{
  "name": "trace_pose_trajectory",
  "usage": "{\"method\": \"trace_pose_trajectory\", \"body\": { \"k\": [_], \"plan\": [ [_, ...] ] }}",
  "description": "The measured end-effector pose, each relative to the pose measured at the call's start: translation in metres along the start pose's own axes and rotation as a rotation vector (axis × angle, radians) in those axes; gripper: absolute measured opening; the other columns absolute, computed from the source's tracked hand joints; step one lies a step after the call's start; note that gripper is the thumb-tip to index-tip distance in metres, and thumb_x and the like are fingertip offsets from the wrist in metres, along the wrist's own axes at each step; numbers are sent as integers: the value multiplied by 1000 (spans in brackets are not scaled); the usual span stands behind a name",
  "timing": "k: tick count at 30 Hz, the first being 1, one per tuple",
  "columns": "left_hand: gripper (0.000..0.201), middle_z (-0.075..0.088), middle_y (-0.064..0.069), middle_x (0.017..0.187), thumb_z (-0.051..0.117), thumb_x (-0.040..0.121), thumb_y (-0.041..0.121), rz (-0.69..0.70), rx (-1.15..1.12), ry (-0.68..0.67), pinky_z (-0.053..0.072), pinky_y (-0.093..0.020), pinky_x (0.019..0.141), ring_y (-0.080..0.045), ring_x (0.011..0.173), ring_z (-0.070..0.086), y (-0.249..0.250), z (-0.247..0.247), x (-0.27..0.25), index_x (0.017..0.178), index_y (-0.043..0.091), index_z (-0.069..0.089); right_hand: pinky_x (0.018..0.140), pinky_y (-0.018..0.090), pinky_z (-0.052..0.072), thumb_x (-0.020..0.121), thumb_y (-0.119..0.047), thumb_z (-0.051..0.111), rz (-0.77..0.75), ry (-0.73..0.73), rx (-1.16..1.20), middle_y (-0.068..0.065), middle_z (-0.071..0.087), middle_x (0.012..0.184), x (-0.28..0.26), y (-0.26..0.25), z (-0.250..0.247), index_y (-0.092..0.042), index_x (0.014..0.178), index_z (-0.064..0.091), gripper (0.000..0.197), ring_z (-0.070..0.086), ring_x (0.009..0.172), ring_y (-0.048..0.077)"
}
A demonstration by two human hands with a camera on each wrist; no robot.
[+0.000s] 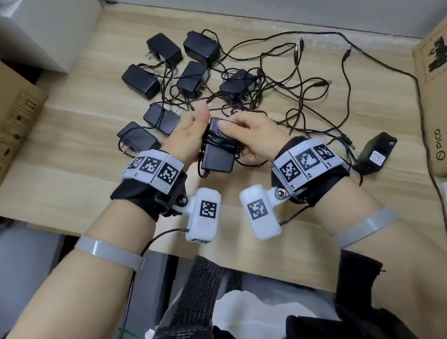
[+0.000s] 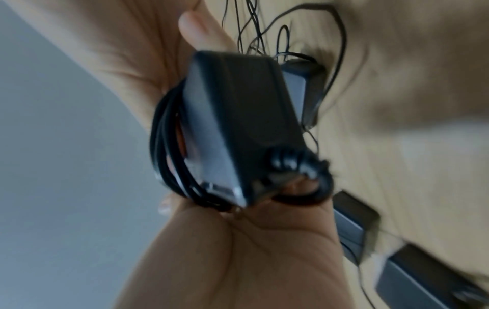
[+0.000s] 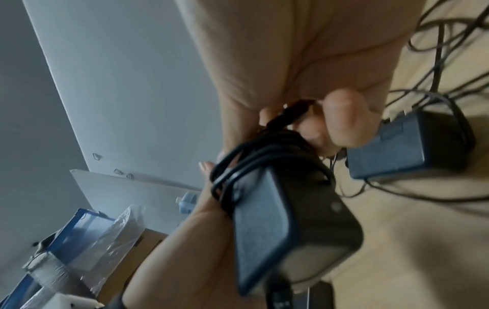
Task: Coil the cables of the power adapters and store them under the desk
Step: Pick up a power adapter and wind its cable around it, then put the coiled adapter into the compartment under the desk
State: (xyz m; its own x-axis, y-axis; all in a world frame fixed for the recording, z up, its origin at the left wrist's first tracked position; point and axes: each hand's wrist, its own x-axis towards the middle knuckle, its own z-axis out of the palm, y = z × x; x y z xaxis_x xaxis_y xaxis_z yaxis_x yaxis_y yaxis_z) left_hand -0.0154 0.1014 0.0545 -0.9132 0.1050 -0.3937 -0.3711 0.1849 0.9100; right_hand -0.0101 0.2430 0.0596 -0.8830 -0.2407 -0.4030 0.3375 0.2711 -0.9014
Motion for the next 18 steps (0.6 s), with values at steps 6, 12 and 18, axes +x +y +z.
{"method": "trace_pose_trajectory", "body": {
  "k": [6, 12, 18],
  "plan": [
    [36, 65, -10, 97, 56, 85, 36, -99, -438, 121, 53, -26, 74, -20, 87, 62, -49, -43, -48, 104, 6, 59, 34, 19, 29, 97, -29, 44, 33, -113, 71, -1, 47, 66, 5, 13, 62, -15, 84, 50, 20, 39, 33, 5],
    [62, 60, -10, 108, 72, 62, 19, -32, -550, 297, 45, -35, 98, -22, 103, 56, -110, -102, -115, 119, 5, 52, 33, 20, 28, 97, -27, 45, 68, -248, 120, 3, 47, 66, -1, 23, 160, -14, 90, 49, 15, 37, 35, 6],
    [57, 64, 1, 106, 71, 65, 18, -73, -665, 435, 48, -25, 87, -12, 99, 60, -180, -174, -196, 118, 12, 53, 34, 18, 26, 96, -28, 46, 85, -429, 61, -1, 44, 63, -24, 41, 284, -21, 84, 46, 14, 36, 36, 3]
  ]
}}
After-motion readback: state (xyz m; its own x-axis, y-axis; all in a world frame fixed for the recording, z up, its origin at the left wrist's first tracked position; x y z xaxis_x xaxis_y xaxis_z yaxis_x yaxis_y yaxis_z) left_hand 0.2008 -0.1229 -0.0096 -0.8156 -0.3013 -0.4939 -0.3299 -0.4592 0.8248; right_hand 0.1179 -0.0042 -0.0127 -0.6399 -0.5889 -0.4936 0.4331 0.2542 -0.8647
